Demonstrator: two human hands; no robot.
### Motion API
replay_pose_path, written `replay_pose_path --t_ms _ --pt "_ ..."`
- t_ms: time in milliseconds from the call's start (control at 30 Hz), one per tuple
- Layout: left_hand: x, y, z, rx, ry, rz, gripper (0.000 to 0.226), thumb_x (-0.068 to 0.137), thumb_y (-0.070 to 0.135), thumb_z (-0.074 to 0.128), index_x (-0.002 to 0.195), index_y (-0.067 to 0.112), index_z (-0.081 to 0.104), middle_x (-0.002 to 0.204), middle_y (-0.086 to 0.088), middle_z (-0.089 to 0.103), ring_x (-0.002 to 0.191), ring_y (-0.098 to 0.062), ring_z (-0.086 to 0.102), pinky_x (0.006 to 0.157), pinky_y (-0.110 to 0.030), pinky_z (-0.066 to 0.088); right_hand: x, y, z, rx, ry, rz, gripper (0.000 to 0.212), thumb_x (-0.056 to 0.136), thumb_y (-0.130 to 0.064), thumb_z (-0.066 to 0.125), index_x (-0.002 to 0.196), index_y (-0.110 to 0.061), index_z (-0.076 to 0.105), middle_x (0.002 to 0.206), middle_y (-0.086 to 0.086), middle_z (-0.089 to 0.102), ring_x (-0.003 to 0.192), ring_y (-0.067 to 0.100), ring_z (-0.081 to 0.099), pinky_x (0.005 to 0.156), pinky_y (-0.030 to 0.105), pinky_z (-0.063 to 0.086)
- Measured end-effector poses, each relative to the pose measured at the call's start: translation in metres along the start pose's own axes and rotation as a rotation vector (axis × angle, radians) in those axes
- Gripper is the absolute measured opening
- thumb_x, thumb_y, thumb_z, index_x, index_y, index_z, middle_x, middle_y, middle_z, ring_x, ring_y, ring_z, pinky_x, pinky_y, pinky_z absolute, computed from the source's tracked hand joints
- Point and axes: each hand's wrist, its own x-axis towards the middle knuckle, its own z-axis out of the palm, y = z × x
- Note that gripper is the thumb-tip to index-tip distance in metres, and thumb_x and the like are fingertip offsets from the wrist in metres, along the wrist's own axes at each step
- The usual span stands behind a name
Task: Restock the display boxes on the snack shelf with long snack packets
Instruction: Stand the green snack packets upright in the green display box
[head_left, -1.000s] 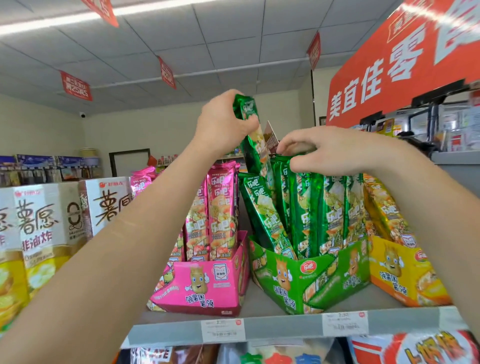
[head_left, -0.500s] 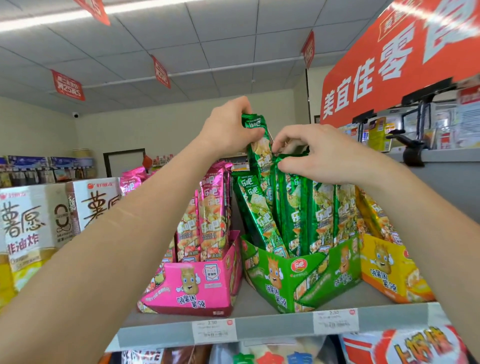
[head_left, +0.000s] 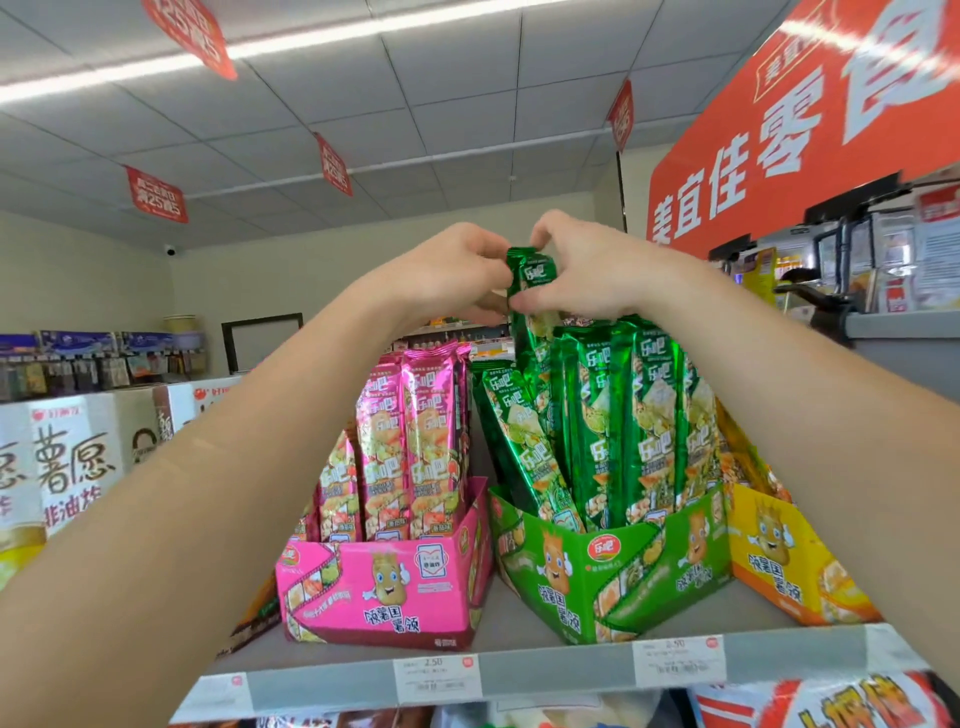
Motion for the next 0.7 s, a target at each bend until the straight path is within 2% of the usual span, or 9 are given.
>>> replay_pose_path --t_ms 100,200,300,400,500,533,600,633,700 --pt "-0.002 -0.009 -0.001 0.275 -0.053 0.011 0.025 0.092 0.015 0.059 0.117 0.01 0.063 0.106 -0.005 0.071 0.09 -0.015 0.065 0.086 -0.036 0.053 0.005 0.001 0.008 0.073 0.081 -0.027 0.051 0.08 -0.039 0.075 0.116 -0.023 0.043 0.079 -0.005 0.055 0.059 0.009 0.051 0.047 0.028 0.033" --pt "-0.003 -0.017 0.01 0.713 -0.258 -0.114 0.042 0.092 0.046 0.058 0.104 0.006 0.064 0.098 -0.007 0.066 0.087 -0.023 0.062 0.089 -0.043 0.051 0.007 0.005 0.013 0.095 0.108 -0.069 0.035 0.083 -0.025 0.071 0.109 -0.027 0.048 0.087 -0.004 0.059 0.061 0.013 0.052 0.053 0.027 0.036" --pt "-0.004 -0.021 0.024 0.937 -0.398 -0.16 0.062 0.092 0.059 0.051 0.125 0.007 0.059 0.12 -0.005 0.063 0.106 -0.025 0.06 0.099 -0.044 0.048 0.005 0.01 0.013 0.081 0.107 -0.056 0.029 0.087 -0.026 0.07 0.112 -0.025 0.056 0.092 -0.009 0.053 0.069 0.014 0.05 0.061 0.026 0.035" --pt "-0.005 -0.018 0.025 0.894 -0.393 -0.051 0.049 0.092 0.056 0.054 0.109 0.01 0.062 0.108 -0.002 0.065 0.097 -0.021 0.061 0.096 -0.043 0.049 0.005 0.01 0.013 0.086 0.109 -0.039 0.031 0.087 -0.024 0.069 0.116 -0.024 0.058 0.083 -0.01 0.052 0.071 0.017 0.05 0.064 0.026 0.038" --pt "-0.01 -0.011 0.019 0.773 -0.404 -0.017 0.053 0.094 0.053 0.054 0.128 0.014 0.061 0.125 0.001 0.062 0.113 -0.019 0.059 0.096 -0.028 0.042 0.006 0.01 0.017 0.087 0.171 -0.021 0.023 0.084 -0.019 0.067 0.103 -0.029 0.058 0.09 -0.004 0.057 0.078 0.022 0.056 0.069 0.031 0.046" --pt "-0.011 -0.01 0.017 0.741 -0.414 -0.01 0.049 0.096 0.052 0.05 0.124 0.013 0.063 0.115 0.003 0.064 0.107 -0.017 0.06 0.089 -0.025 0.04 0.006 0.009 0.018 0.087 0.206 -0.013 0.023 0.084 -0.018 0.065 0.101 -0.03 0.057 0.093 -0.004 0.058 0.079 0.023 0.057 0.069 0.031 0.047" --pt "-0.011 -0.007 0.016 0.677 -0.405 0.047 0.045 0.1 0.047 0.046 0.094 0.009 0.068 0.075 0.003 0.056 0.07 -0.014 0.055 0.068 -0.028 0.038 0.006 0.009 0.02 0.113 0.28 -0.004 0.024 0.084 -0.017 0.062 0.101 -0.034 0.055 0.096 -0.005 0.058 0.078 0.024 0.058 0.067 0.03 0.044" --pt "-0.012 -0.004 0.016 0.647 -0.373 0.085 0.046 0.1 0.046 0.048 0.086 0.005 0.065 0.067 0.001 0.05 0.061 -0.017 0.049 0.062 -0.031 0.037 0.006 0.008 0.02 0.129 0.307 -0.004 0.023 0.085 -0.017 0.06 0.099 -0.035 0.054 0.097 -0.005 0.059 0.078 0.024 0.06 0.065 0.03 0.045" --pt "-0.013 -0.002 0.023 0.567 -0.266 0.148 0.038 0.094 0.044 0.058 0.094 0.006 0.063 0.071 0.0 0.06 0.059 -0.018 0.061 0.063 -0.032 0.047 0.006 0.007 0.019 0.141 0.327 -0.014 0.021 0.084 -0.017 0.057 0.094 -0.034 0.051 0.097 -0.002 0.062 0.087 0.027 0.06 0.073 0.036 0.05"
